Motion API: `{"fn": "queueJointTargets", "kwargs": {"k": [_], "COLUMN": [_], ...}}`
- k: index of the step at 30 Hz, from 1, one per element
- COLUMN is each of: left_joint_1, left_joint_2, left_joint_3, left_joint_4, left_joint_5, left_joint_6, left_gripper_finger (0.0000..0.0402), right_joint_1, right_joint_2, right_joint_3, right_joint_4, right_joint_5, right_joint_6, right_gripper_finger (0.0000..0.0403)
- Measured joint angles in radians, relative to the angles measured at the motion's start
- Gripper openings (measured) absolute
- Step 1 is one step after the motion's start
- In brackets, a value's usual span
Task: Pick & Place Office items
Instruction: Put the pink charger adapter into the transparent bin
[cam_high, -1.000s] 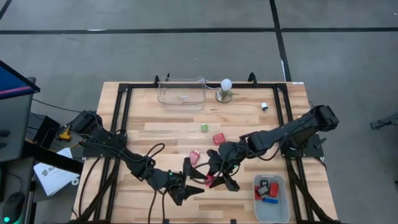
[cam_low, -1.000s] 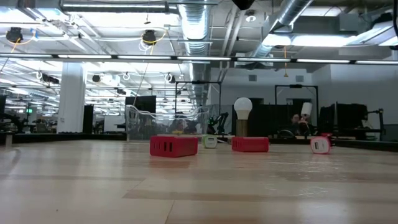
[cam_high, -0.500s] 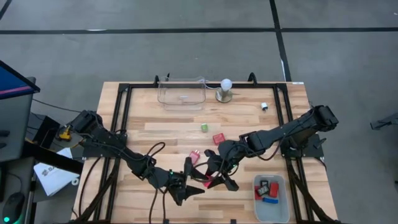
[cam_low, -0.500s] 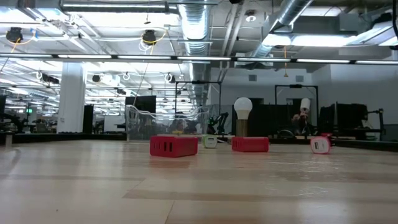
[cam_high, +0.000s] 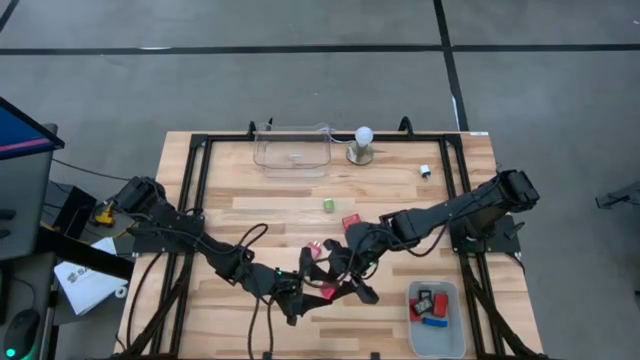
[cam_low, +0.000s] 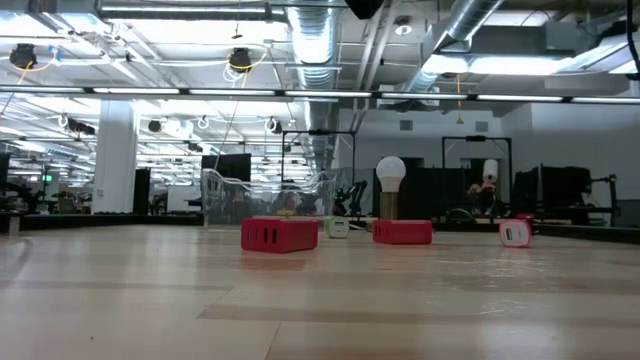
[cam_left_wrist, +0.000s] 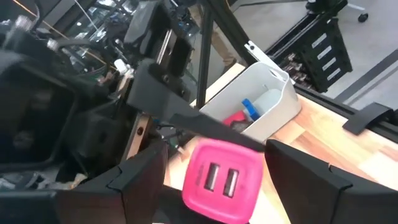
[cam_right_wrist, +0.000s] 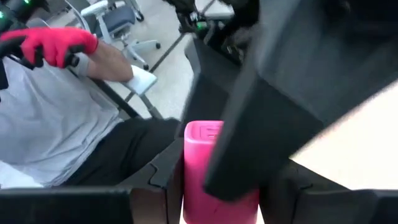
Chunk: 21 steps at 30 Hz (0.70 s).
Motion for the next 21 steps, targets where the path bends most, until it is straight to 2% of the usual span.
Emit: {"fn": "queueJointTargets", "kwargs": {"k": [6,21], "left_joint_1": [-0.001,-0.001], "left_joint_2": [0.0,0.0], "left_joint_3": [0.0,0.0], "left_joint_4": [-0.016,-0.036], "left_joint_5": [0.001,0.004], "left_joint_6": [-0.003,0.005], "left_gripper_finger": [0.0249,0.017], "right_joint_1": [-0.004,-0.003], "right_joint_2": [-0.002,-0.004], "right_joint_3": [0.0,0.0], "right_joint_4": [0.009,0.008], "right_joint_5": [-0.008,-0.018], "right_joint_6": [0.0,0.001], "right_gripper_finger": [0.014,0.014]}}
